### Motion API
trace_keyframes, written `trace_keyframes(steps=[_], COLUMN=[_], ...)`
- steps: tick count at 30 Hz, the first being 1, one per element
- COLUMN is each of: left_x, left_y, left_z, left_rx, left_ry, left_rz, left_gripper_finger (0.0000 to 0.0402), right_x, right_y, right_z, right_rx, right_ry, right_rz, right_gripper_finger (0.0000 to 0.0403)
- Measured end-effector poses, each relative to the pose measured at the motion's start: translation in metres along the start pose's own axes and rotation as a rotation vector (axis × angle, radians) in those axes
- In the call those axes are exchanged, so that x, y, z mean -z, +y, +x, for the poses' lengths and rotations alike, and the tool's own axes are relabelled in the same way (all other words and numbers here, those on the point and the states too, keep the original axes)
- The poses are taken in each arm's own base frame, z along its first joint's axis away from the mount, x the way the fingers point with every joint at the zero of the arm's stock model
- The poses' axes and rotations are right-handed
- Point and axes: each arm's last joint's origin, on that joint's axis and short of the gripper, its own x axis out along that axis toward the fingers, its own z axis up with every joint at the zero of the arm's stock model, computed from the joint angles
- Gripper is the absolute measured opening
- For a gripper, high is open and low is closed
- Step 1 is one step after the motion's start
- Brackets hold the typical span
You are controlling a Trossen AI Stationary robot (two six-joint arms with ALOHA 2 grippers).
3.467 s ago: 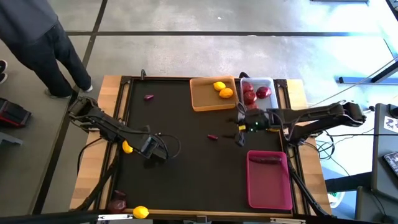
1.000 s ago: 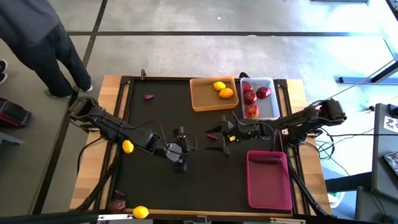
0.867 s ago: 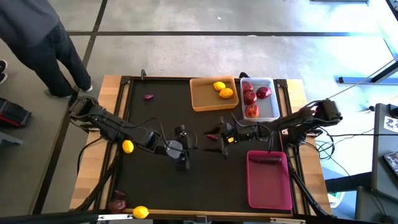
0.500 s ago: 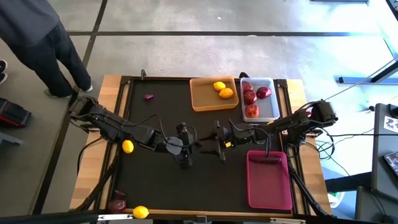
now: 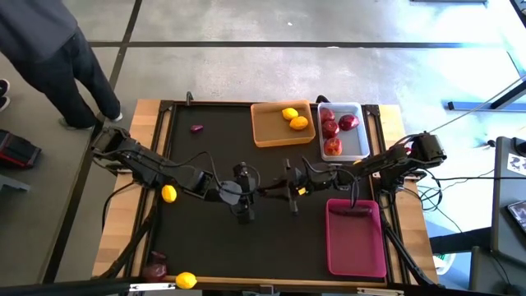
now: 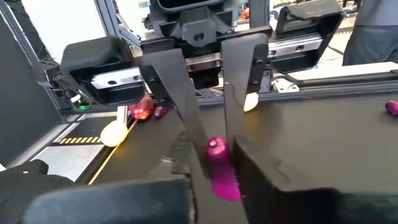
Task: Sort produce into baskets
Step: Put the violet eggplant into the pink bin
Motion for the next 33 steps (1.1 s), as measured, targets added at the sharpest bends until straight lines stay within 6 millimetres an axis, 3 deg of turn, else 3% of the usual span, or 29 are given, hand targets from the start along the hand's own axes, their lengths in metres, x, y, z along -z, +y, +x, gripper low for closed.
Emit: trace_keyframes(steps=[5, 12, 16, 23, 33], left_x=[0.0, 0.001, 0.002, 0.016, 0.024], left_y=[0.0, -0.001, -0.004, -0.009, -0.011], left_z=[0.0, -0.001, -0.014, -0.029, -0.031], left_rx=[0.001, 0.003, 0.035, 0.035, 0.01], left_ry=[-0.001, 0.008, 0.04, 0.166, 0.222], left_rz=[-0.001, 0.005, 0.043, 0.073, 0.062], left_gripper_finger=[0.0065, 0.015, 0.0191, 0.0207, 0.0204], right_x=[0.0, 0.001, -0.004, -0.017, -0.013], right_y=[0.0, 0.0, 0.002, 0.021, 0.063], right_z=[0.0, -0.001, -0.008, -0.039, -0.094], right_rx=[0.011, 0.013, -0.019, -0.122, -0.173], right_ry=[0.003, 0.017, 0.075, 0.244, 0.589], right_rz=[-0.003, -0.033, -0.046, -0.016, 0.216], right_gripper_finger=[0.0009, 0.0008, 0.0004, 0.0002, 0.0005])
